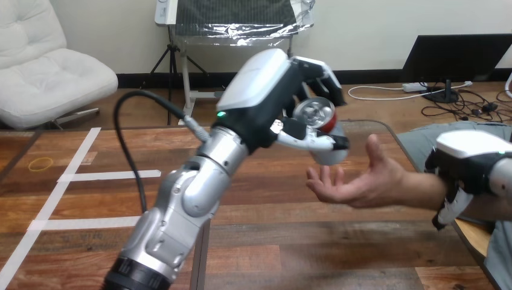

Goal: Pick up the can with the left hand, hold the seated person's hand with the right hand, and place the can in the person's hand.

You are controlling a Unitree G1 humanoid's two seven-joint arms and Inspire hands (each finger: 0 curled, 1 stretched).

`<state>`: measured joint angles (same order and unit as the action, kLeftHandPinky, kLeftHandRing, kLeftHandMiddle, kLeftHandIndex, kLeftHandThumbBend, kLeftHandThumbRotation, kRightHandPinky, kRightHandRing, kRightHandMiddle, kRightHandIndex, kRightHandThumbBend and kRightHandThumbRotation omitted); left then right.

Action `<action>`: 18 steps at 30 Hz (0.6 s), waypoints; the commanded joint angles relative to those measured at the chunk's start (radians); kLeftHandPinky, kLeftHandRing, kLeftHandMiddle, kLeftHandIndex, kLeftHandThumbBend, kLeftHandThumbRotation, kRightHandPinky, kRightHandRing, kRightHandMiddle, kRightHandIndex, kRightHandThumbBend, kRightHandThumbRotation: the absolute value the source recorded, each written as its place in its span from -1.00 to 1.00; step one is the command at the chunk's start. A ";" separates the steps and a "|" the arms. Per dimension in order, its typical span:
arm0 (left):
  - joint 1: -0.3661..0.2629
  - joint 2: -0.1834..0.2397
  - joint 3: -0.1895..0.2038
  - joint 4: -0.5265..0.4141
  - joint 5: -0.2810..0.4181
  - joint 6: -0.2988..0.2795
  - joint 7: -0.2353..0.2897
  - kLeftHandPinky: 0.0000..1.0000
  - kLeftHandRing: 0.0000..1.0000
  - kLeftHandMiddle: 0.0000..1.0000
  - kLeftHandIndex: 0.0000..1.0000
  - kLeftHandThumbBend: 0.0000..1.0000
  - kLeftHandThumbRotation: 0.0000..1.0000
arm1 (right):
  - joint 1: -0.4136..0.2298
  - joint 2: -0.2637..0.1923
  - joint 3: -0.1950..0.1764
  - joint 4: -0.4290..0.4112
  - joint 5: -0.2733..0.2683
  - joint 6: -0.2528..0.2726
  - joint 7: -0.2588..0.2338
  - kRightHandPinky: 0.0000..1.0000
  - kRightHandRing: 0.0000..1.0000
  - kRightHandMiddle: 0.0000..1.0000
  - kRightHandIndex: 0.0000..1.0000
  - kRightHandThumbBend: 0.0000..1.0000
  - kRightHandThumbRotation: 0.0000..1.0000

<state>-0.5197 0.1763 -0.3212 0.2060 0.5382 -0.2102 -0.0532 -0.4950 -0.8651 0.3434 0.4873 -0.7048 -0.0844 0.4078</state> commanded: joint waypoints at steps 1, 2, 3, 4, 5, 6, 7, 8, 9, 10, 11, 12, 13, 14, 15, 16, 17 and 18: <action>-0.087 -0.004 0.004 -0.004 0.007 -0.012 0.007 -0.37 -0.28 -0.14 -0.03 0.18 -1.00 | -0.086 -0.024 -0.052 -0.098 0.005 -0.001 0.003 -0.35 -0.17 -0.01 0.00 0.45 -1.00; -0.087 -0.004 0.003 -0.004 0.008 -0.012 0.008 -0.37 -0.28 -0.14 -0.03 0.18 -1.00 | -0.089 -0.023 -0.052 -0.103 0.005 0.003 0.008 -0.34 -0.17 0.00 0.00 0.45 -1.00; -0.087 -0.004 0.002 -0.003 0.009 -0.012 0.008 -0.37 -0.28 -0.14 -0.03 0.18 -1.00 | -0.090 -0.023 -0.052 -0.107 0.005 0.006 0.012 -0.34 -0.16 0.00 0.00 0.45 -1.00; -0.086 -0.004 0.000 -0.003 0.009 -0.012 0.008 -0.37 -0.28 -0.14 -0.03 0.18 -1.00 | -0.094 -0.022 -0.054 -0.114 0.006 0.008 0.016 -0.34 -0.16 0.01 0.00 0.45 -1.00; -0.086 -0.003 -0.001 -0.002 0.009 -0.013 0.008 -0.37 -0.28 -0.14 -0.03 0.18 -1.00 | -0.096 -0.022 -0.055 -0.119 0.007 0.009 0.019 -0.34 -0.17 0.00 0.00 0.45 -1.00; -0.087 -0.003 -0.001 -0.001 0.008 -0.013 0.008 -0.37 -0.28 -0.14 -0.03 0.18 -1.00 | -0.097 -0.021 -0.056 -0.122 0.008 0.009 0.021 -0.35 -0.17 -0.01 0.00 0.45 -1.00; -0.087 -0.003 -0.003 0.001 0.009 -0.015 0.010 -0.37 -0.28 -0.14 -0.03 0.17 -1.00 | -0.102 -0.021 -0.056 -0.129 0.006 0.013 0.029 -0.35 -0.18 -0.01 0.00 0.45 -1.00; -0.087 -0.002 -0.004 0.002 0.009 -0.016 0.011 -0.37 -0.28 -0.14 -0.03 0.17 -1.00 | -0.105 -0.021 -0.056 -0.134 0.005 0.016 0.035 -0.36 -0.19 -0.02 0.00 0.44 -1.00; -0.087 -0.002 -0.005 0.003 0.010 -0.017 0.013 -0.37 -0.28 -0.13 -0.03 0.17 -1.00 | -0.107 -0.021 -0.056 -0.138 0.004 0.018 0.039 -0.37 -0.19 -0.02 0.00 0.44 -1.00; -0.087 -0.002 -0.006 0.004 0.011 -0.017 0.014 -0.37 -0.28 -0.13 -0.03 0.17 -1.00 | -0.113 -0.021 -0.053 -0.143 0.001 0.016 0.045 -0.37 -0.19 -0.03 0.00 0.44 -1.00; -0.087 -0.002 -0.006 0.005 0.011 -0.017 0.014 -0.37 -0.28 -0.13 -0.04 0.17 -1.00 | -0.116 -0.022 -0.052 -0.146 -0.001 0.014 0.047 -0.37 -0.19 -0.03 0.00 0.43 -1.00; -0.087 -0.002 -0.007 0.005 0.011 -0.017 0.014 -0.37 -0.28 -0.13 -0.04 0.17 -1.00 | -0.118 -0.022 -0.052 -0.148 -0.002 0.013 0.050 -0.37 -0.19 -0.03 0.00 0.43 -1.00; -0.086 -0.002 -0.008 0.005 0.012 -0.017 0.014 -0.37 -0.28 -0.13 -0.04 0.18 -1.00 | -0.126 -0.020 -0.050 -0.153 -0.006 0.019 0.059 -0.37 -0.19 -0.03 0.00 0.43 -1.00; -0.086 -0.002 -0.008 0.006 0.013 -0.017 0.014 -0.37 -0.28 -0.13 -0.04 0.17 -1.00 | -0.130 -0.018 -0.049 -0.157 -0.009 0.023 0.065 -0.37 -0.20 -0.03 0.00 0.43 -1.00; -0.086 -0.002 -0.008 0.006 0.013 -0.017 0.014 -0.37 -0.28 -0.13 -0.04 0.17 -1.00 | -0.134 -0.017 -0.048 -0.159 -0.011 0.027 0.070 -0.38 -0.20 -0.04 0.00 0.43 -1.00; -0.086 -0.001 -0.010 0.006 0.018 -0.016 0.016 -0.37 -0.28 -0.13 -0.04 0.17 -1.00 | -0.138 -0.013 -0.049 -0.166 -0.012 0.036 0.077 -0.38 -0.20 -0.04 0.00 0.43 -1.00; -0.086 0.000 -0.011 0.006 0.021 -0.016 0.018 -0.37 -0.28 -0.13 -0.04 0.18 -1.00 | -0.140 -0.010 -0.050 -0.170 -0.012 0.042 0.082 -0.40 -0.23 -0.06 0.00 0.41 -1.00; -0.086 0.000 -0.011 0.006 0.024 -0.016 0.019 -0.37 -0.28 -0.13 -0.04 0.18 -1.00 | -0.141 -0.008 -0.052 -0.173 -0.013 0.046 0.085 -0.41 -0.24 -0.06 0.00 0.41 -1.00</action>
<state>-0.5215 0.1732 -0.3435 0.2096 0.5485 -0.2126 -0.0539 -0.5089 -0.8729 0.3309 0.3880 -0.7142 -0.0551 0.4796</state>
